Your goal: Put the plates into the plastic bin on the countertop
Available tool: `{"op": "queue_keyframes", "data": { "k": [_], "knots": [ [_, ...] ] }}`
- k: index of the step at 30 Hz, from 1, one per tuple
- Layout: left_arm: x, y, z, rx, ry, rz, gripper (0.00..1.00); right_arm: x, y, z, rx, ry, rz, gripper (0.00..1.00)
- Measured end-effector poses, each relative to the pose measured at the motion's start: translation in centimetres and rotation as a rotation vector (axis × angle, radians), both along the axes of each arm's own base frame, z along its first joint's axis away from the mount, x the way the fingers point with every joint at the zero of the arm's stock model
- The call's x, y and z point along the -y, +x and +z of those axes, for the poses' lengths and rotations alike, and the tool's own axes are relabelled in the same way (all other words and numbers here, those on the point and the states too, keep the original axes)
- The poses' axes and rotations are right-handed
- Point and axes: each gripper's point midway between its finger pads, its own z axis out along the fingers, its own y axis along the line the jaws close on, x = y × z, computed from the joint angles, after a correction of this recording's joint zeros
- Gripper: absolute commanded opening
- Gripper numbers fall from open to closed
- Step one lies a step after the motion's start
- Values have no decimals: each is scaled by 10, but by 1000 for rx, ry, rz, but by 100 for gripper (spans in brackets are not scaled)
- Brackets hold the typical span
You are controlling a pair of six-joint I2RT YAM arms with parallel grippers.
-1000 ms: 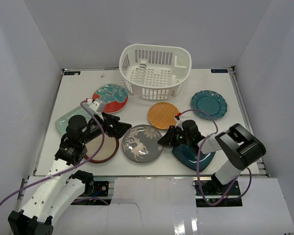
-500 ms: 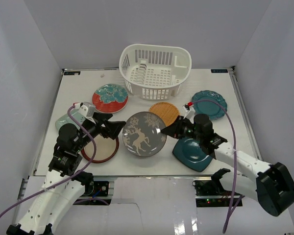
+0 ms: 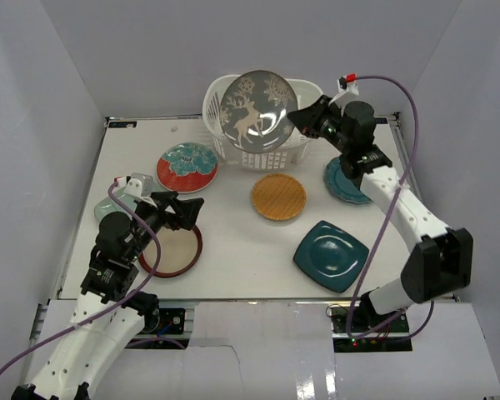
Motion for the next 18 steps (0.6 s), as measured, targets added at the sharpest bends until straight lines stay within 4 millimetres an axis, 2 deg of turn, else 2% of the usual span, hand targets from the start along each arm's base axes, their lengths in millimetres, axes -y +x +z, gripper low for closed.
{"op": "queue_keyframes", "data": {
  "k": [4, 8, 13, 16, 18],
  "knots": [
    [2, 3, -6, -24, 7, -3, 98, -1, 75, -17, -20, -69, -101, 8],
    [4, 8, -14, -53, 19, -4, 98, -5, 133, -50, -52, -137, -152, 8],
    [6, 12, -23, -86, 32, -5, 98, -10, 179, -103, -116, -235, -159, 8],
    [8, 16, -30, -110, 42, -6, 98, -15, 194, -134, -152, -260, -148, 8],
    [9, 18, -34, -124, 47, -8, 98, -16, 196, -156, -191, -277, -143, 8]
  ]
}}
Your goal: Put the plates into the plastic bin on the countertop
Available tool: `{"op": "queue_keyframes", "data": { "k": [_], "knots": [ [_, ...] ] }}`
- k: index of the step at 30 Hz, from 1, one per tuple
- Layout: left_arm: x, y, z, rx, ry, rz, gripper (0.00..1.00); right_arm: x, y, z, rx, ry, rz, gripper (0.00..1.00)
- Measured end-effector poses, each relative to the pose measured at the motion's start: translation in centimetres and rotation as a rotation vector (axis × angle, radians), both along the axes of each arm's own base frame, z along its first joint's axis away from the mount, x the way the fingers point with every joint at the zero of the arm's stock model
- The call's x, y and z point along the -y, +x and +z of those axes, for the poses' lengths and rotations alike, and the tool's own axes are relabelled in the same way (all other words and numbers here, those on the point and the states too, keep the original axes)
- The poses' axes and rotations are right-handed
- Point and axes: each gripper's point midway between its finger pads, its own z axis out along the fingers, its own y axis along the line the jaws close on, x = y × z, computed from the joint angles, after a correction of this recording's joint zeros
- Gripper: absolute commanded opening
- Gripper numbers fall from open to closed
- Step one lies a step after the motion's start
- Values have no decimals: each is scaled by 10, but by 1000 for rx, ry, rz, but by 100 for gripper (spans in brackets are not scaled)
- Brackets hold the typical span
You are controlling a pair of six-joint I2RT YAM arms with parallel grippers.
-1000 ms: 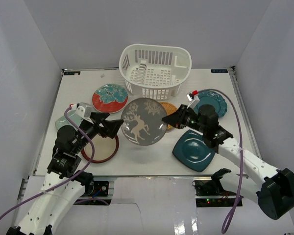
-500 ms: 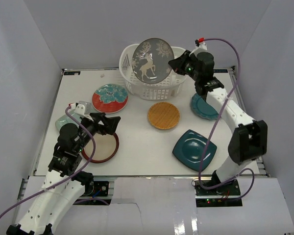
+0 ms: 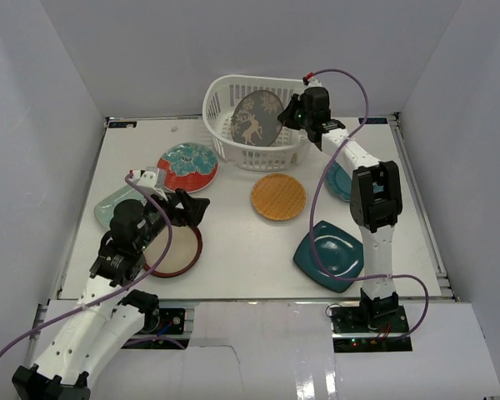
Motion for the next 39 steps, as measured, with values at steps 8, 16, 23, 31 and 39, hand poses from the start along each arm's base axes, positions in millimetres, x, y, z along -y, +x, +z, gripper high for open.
{"op": "queue_keyframes", "data": {
  "k": [8, 16, 23, 31, 39],
  "knots": [
    [3, 6, -13, -44, 18, -1, 98, -2, 0, -33, -80, 5, -6, 49],
    [4, 15, -32, -110, 45, 10, 98, 1, 4, -27, -43, -38, 2, 75],
    [-3, 23, -40, -130, 64, 61, 98, 2, -2, -23, -42, -67, 21, 84],
    [-11, 25, -33, -103, 58, 99, 98, -26, -95, 29, 6, -36, 90, 83],
    [-20, 12, 11, 39, -12, 124, 98, -140, -239, 3, -8, 197, 244, 76]
  ]
}}
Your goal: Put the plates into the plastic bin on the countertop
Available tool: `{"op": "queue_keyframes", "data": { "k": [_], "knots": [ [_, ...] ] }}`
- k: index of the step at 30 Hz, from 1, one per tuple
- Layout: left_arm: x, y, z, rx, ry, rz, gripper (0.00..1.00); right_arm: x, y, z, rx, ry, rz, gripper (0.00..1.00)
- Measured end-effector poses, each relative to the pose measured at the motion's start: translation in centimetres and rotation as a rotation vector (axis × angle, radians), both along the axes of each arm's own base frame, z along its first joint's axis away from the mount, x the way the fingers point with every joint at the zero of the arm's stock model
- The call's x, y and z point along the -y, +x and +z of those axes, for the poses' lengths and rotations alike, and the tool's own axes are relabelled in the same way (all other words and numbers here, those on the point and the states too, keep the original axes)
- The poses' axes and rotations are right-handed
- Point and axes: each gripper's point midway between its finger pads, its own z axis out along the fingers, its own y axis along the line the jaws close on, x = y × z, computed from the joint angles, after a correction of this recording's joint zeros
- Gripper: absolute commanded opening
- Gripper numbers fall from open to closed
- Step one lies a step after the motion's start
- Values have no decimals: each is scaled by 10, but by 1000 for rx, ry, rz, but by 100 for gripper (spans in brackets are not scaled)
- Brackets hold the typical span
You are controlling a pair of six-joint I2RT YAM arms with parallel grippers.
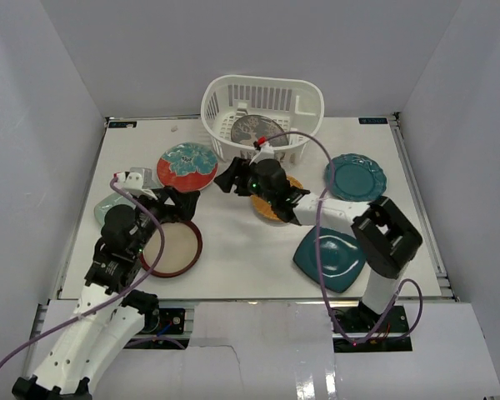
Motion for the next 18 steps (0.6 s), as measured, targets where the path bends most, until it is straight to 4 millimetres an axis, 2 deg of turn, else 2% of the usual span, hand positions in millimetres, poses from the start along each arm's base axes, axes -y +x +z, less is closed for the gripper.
{"op": "queue_keyframes", "data": {
  "k": [2, 4, 6, 9, 14, 15, 16, 18],
  "knots": [
    [-6, -6, 16, 54, -19, 17, 98, -22, -11, -31, -67, 6, -3, 76],
    [-12, -13, 34, 115, -43, 35, 98, -35, -17, -63, -133, 1, -28, 76],
    [-17, -21, 50, 169, -64, 49, 98, -41, -19, -90, -202, 10, -72, 76],
    [-24, -31, 65, 225, -100, 68, 98, -46, -12, -120, -282, 42, -155, 76],
    [-22, -40, 71, 239, -135, 61, 98, -60, 11, -146, -367, 131, -270, 76],
    [-21, -41, 72, 238, -139, 55, 98, -65, 16, -146, -375, 158, -284, 75],
    [-20, -42, 72, 238, -141, 49, 98, -74, 27, -137, -376, 210, -302, 74],
    [-16, -44, 72, 237, -144, 34, 98, -82, 35, -145, -395, 238, -320, 70]
  ]
}}
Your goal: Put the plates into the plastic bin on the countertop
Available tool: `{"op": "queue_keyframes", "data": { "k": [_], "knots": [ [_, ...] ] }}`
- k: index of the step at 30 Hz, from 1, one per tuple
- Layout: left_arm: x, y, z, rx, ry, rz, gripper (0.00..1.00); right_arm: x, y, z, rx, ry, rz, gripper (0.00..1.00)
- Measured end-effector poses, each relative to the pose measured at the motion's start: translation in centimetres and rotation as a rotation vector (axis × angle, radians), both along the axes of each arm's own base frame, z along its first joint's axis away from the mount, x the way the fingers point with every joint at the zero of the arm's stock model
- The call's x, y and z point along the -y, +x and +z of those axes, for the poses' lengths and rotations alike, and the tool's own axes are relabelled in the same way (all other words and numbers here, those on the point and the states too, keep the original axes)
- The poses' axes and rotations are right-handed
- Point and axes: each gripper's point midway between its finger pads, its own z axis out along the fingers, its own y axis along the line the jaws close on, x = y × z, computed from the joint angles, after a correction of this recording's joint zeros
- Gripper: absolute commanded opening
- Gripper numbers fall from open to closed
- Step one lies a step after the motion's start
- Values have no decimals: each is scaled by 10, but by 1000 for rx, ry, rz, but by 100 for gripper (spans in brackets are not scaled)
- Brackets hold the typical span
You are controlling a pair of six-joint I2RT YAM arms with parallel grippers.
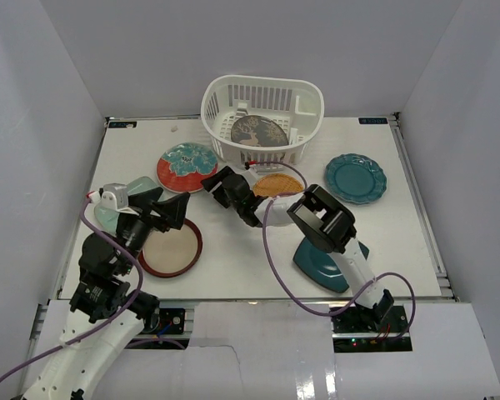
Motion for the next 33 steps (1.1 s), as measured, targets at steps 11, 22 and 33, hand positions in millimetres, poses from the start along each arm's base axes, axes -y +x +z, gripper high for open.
{"op": "queue_keyframes", "data": {
  "k": [11, 22, 33],
  "knots": [
    [8, -6, 1, 6, -1, -38, 98, -30, 37, -20, -78, 181, -120, 13],
    [10, -7, 0, 8, 16, -41, 98, -5, 19, -17, -60, 256, -131, 8],
    [4, -5, -1, 11, 33, -4, 98, 9, -22, -1, -41, 219, -12, 8]
  ]
}}
